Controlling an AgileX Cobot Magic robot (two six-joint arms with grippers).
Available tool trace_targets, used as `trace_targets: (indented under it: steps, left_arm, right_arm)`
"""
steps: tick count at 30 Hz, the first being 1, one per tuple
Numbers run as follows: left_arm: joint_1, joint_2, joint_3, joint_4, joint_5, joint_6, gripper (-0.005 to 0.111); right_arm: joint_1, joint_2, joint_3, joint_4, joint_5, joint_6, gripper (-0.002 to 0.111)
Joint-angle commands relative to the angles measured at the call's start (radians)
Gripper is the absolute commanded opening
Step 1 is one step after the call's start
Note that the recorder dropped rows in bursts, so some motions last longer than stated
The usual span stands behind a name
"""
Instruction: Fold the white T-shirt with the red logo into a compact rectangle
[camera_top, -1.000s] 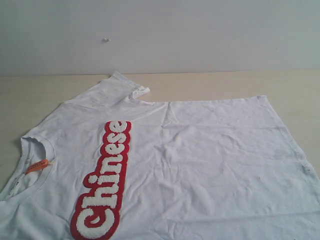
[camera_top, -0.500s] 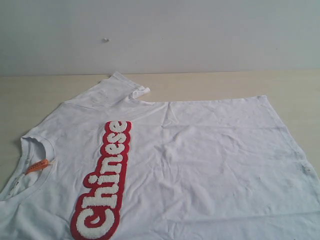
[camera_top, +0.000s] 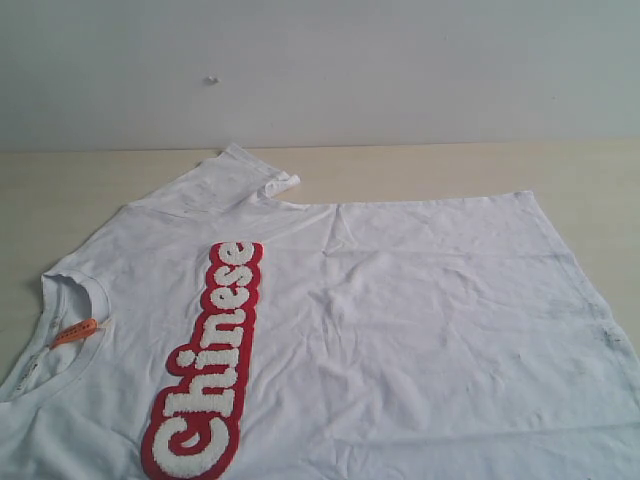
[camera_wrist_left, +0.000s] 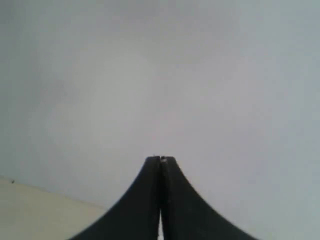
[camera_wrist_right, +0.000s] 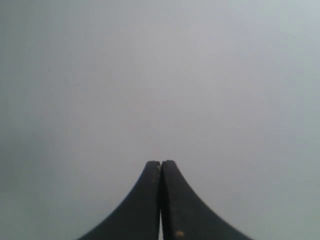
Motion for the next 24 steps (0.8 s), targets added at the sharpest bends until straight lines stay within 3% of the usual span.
trace_targets:
  steps: [1, 11, 16, 20, 24]
  left_arm:
    - [-0.028, 0.158, -0.072, 0.091, 0.078, -0.04, 0.0]
    - [-0.164, 0.551, -0.193, 0.216, 0.201, -0.036, 0.0]
    - [-0.217, 0.7, -0.28, 0.223, 0.323, 0.049, 0.0]
    - [-0.233, 0.785, -0.334, 0.151, 0.391, 0.183, 0.0]
    - [-0.233, 0.859, -0.385, -0.131, 0.446, 0.528, 0.0]
  right_arm:
    - [-0.005, 0.142, -0.093, -0.075, 0.151, 0.0, 0.0]
    - [-0.005, 0.475, -0.228, -0.088, 0.333, -0.067, 0.0]
    - [-0.005, 0.636, -0.322, -0.047, 0.479, -0.213, 0.0]
    - [-0.005, 0.747, -0.391, 0.102, 0.594, -0.411, 0.0]
    - [-0.005, 0.842, -0.433, 0.333, 0.655, -0.65, 0.0]
